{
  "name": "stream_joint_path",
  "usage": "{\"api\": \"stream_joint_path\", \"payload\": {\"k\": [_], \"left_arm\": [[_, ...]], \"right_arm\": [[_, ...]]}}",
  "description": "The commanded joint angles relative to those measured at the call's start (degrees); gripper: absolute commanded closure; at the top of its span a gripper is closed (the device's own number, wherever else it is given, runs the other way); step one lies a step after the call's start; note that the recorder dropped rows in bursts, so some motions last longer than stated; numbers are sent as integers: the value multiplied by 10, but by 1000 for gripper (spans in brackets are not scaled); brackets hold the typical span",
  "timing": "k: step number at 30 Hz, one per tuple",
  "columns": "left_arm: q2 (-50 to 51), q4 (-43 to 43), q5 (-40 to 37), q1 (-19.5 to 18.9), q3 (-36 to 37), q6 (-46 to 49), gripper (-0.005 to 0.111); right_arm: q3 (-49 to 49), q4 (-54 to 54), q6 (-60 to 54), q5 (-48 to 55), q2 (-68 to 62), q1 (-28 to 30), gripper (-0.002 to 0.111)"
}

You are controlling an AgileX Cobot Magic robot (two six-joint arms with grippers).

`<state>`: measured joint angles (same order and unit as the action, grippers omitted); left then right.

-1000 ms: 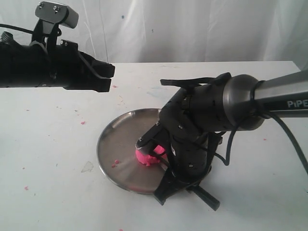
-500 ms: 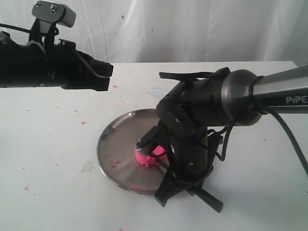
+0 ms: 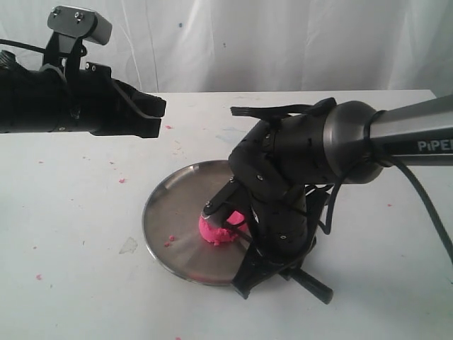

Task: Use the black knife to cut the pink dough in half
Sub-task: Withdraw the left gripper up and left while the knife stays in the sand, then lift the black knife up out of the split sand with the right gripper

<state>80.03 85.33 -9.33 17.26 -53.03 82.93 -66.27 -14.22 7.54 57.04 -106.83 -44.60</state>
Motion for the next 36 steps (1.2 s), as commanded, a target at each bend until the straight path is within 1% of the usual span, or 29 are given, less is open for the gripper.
{"api": "stream_joint_path", "payload": {"k": [1, 8, 12, 17, 19, 21, 25, 30, 33, 35, 36], "left_arm": [[-6, 5, -7, 0, 3, -7, 107], [-6, 5, -7, 0, 3, -7, 107], [-6, 5, -7, 0, 3, -7, 107], [-6, 5, -6, 0, 3, -7, 107], [-6, 5, 1, 0, 3, -7, 107], [-6, 5, 8, 0, 3, -7, 107], [-6, 5, 8, 0, 3, -7, 107], [-6, 5, 8, 0, 3, -7, 107], [-6, 5, 8, 0, 3, -7, 107], [-6, 5, 8, 0, 3, -7, 107], [-6, 5, 8, 0, 3, -7, 107]], "right_arm": [[-4, -20, 17, 6, 1, 1, 108], [-4, -21, 27, 3, 2, 1, 108], [-4, -19, 31, -21, 30, 1, 108], [-3, -39, 35, -36, 102, 1, 108], [2, -56, 57, -45, 139, 1, 108], [18, -89, 108, -71, 180, 2, 108], [82, -94, 225, -188, 263, 25, 108], [199, -83, 378, -345, 357, 56, 108], [266, -86, 489, -478, 388, 59, 108], [305, -86, 567, -579, 385, 59, 108], [320, -86, 606, -613, 379, 59, 108]]}}
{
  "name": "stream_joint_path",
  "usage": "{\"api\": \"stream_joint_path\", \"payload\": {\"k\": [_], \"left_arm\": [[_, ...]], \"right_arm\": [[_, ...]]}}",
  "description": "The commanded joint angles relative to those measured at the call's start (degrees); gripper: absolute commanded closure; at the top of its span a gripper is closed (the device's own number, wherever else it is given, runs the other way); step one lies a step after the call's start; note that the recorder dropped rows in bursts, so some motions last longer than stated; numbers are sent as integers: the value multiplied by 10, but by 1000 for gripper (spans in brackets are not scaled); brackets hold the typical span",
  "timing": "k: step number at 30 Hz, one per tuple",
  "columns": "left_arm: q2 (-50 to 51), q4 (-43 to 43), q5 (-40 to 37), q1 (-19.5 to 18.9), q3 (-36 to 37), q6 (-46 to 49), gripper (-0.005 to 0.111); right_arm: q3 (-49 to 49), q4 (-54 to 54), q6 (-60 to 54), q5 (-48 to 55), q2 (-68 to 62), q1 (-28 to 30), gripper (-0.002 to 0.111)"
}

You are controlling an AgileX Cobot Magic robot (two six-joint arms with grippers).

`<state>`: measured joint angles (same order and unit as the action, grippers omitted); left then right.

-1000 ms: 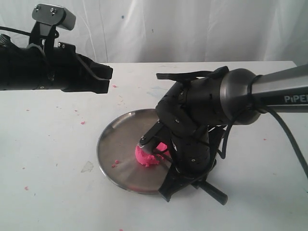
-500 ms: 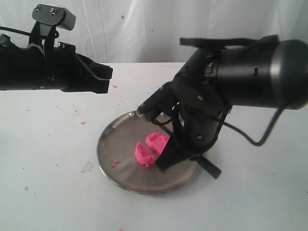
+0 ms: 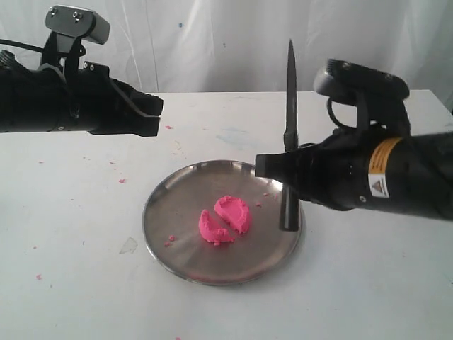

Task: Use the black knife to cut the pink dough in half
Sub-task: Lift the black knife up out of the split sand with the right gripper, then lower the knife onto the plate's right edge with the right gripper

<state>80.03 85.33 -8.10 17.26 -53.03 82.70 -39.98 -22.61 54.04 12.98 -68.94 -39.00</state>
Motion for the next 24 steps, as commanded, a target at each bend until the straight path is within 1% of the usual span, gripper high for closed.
{"api": "stream_joint_path", "payload": {"k": [1, 3, 7, 8, 10, 13, 15, 18, 24], "left_arm": [[-6, 5, -5, 0, 3, -5, 107], [-6, 5, -5, 0, 3, -5, 107], [-6, 5, -5, 0, 3, -5, 107], [-6, 5, -5, 0, 3, -5, 107], [-6, 5, -5, 0, 3, -5, 107], [-6, 5, -5, 0, 3, -4, 107], [-6, 5, -5, 0, 3, -4, 107], [-6, 5, -5, 0, 3, -4, 107], [-6, 5, -5, 0, 3, -4, 107]], "right_arm": [[67, 1, 168, -196, -7, 3, 108], [79, 1, 212, -221, -27, 3, 108], [82, 3, 227, -227, -61, 3, 108], [82, 17, 226, -234, -67, 3, 108], [89, 63, 188, -255, -74, 9, 108], [114, 163, 114, -287, -78, 30, 108], [135, 207, 89, -311, -83, 43, 108], [159, 207, 85, -352, -98, 59, 108], [159, 205, 85, -384, -154, 65, 108]]}}
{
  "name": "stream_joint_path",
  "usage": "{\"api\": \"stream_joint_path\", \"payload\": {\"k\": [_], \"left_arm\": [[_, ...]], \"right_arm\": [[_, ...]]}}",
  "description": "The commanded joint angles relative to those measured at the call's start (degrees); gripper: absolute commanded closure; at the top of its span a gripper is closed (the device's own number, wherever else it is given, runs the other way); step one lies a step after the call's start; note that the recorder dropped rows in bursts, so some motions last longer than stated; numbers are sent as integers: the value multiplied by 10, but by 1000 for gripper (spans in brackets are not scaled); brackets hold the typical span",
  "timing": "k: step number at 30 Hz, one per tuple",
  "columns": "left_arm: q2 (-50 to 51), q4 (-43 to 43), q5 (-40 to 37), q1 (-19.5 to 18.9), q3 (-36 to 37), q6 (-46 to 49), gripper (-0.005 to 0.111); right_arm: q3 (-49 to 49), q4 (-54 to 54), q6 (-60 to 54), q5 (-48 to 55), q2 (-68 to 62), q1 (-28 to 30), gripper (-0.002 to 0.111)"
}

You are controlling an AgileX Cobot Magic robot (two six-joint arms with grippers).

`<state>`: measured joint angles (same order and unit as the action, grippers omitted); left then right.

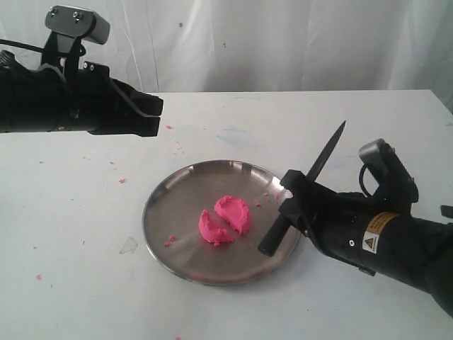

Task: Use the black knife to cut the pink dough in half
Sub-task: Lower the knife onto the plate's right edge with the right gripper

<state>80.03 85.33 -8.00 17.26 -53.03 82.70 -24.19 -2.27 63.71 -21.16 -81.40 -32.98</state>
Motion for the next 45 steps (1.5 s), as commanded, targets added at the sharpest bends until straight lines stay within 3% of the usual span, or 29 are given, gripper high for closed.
{"api": "stream_joint_path", "payload": {"k": [1, 34, 42, 45], "left_arm": [[-6, 5, -6, 0, 3, -4, 107], [-6, 5, -6, 0, 3, -3, 107], [-6, 5, -6, 0, 3, -3, 107], [-6, 5, -6, 0, 3, -3, 107]], "right_arm": [[0, 1, -11, -46, -40, 5, 108], [-100, -78, 35, -17, -210, -1, 108], [-100, -78, 45, -6, -219, -1, 79], [-100, -78, 61, 2, -219, -1, 77]]}}
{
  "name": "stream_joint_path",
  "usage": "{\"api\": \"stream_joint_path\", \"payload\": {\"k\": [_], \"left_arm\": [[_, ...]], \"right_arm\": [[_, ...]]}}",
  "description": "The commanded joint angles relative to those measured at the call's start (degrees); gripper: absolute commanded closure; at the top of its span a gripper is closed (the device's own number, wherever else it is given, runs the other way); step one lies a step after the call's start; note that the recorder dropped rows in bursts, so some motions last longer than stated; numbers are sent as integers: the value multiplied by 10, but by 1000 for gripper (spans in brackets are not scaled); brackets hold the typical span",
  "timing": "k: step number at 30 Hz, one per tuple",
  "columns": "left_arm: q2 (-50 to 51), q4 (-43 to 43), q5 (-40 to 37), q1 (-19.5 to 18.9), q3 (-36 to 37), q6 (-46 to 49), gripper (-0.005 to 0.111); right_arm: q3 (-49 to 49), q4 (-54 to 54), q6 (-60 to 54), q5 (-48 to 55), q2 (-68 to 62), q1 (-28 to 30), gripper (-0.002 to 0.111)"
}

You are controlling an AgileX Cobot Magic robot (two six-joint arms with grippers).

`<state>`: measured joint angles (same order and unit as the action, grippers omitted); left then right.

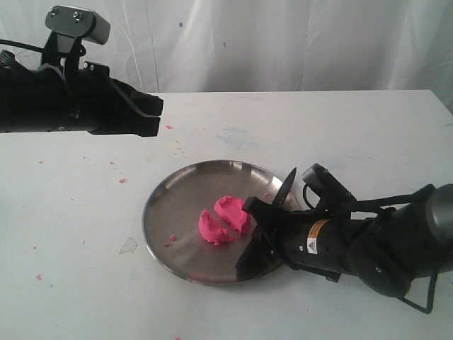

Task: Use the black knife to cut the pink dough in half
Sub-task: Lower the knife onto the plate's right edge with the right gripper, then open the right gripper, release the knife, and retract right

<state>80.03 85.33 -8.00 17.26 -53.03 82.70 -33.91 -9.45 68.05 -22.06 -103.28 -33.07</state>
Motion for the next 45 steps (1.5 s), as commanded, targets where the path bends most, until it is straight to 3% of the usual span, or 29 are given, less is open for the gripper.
{"api": "stream_joint_path", "payload": {"k": [1, 8, 24, 30, 31, 34, 38, 41, 45], "left_arm": [[-6, 5, -6, 0, 3, -3, 107], [-6, 5, -6, 0, 3, -3, 107], [-6, 5, -6, 0, 3, -3, 107], [-6, 5, -6, 0, 3, -3, 107], [-6, 5, -6, 0, 3, -3, 107], [-6, 5, -6, 0, 3, -3, 107], [-6, 5, -6, 0, 3, -3, 107], [-6, 5, -6, 0, 3, -3, 107], [-6, 5, -6, 0, 3, -3, 107]], "right_arm": [[-2, -6, 20, 13, 0, 0, 77], [1, -9, 19, 53, 57, 0, 77], [15, -10, -119, 187, 299, 0, 78], [66, -10, -181, 221, 414, 0, 101], [75, -11, -216, 234, 445, -6, 107], [80, -11, -318, 275, 499, -42, 108], [80, 21, -471, 309, 536, -153, 108], [80, 21, -533, 266, 534, -212, 108], [80, 21, -565, 186, 524, -231, 108]]}}
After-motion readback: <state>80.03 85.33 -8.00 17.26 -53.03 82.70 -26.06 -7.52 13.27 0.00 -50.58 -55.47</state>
